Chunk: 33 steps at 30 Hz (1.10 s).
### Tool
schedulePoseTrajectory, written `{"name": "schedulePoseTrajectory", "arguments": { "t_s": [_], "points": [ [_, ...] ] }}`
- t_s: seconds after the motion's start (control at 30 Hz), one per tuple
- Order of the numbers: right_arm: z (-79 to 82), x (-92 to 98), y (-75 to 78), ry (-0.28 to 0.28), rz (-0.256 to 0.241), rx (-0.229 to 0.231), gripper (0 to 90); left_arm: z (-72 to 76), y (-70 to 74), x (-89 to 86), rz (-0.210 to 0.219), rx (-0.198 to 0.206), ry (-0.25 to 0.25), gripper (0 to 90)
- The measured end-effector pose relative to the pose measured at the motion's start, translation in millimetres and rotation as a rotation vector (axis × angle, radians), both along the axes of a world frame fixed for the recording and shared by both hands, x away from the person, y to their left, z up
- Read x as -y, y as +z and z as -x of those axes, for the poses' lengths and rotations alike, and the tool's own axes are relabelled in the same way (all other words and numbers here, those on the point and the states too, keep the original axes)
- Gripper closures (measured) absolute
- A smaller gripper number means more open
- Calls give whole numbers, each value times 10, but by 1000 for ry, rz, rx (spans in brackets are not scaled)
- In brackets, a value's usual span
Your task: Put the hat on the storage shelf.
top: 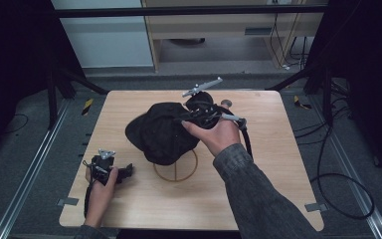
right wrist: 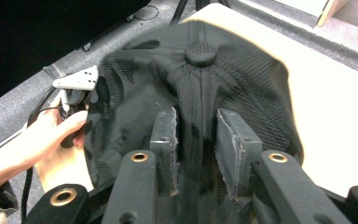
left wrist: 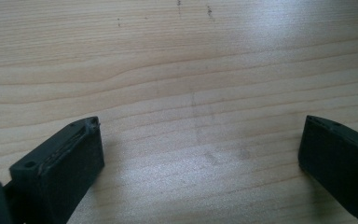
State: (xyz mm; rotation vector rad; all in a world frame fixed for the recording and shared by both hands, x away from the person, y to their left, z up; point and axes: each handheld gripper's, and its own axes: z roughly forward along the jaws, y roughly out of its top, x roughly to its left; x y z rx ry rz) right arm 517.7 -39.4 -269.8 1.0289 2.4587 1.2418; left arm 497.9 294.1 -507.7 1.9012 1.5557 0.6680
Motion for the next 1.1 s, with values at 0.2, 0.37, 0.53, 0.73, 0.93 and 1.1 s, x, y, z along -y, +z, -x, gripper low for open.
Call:
{"name": "schedulePoseTrajectory", "arguments": {
  "t_s": [0.2, 0.37, 0.53, 0.73, 0.93, 1.1],
  "points": [
    [4, 10, 11, 1, -8, -1, 669, -2, -1, 0, 0, 1, -2, 0],
    [11, 21, 24, -1, -13, -2, 661, -2, -1, 0, 0, 1, -2, 0],
    [27, 29, 45, 1, -21, -2, 653, -2, -1, 0, 0, 1, -2, 0],
    [44, 40, 67, 3, -23, 2, 650, -2, -1, 0, 0, 1, -2, 0],
    [54, 60, 78, 4, -25, 4, 646, -2, -1, 0, 1, 1, -2, 0],
    [69, 91, 92, 1, -26, 7, 641, -2, -1, 0, 0, 1, -2, 0]
  ]
}}
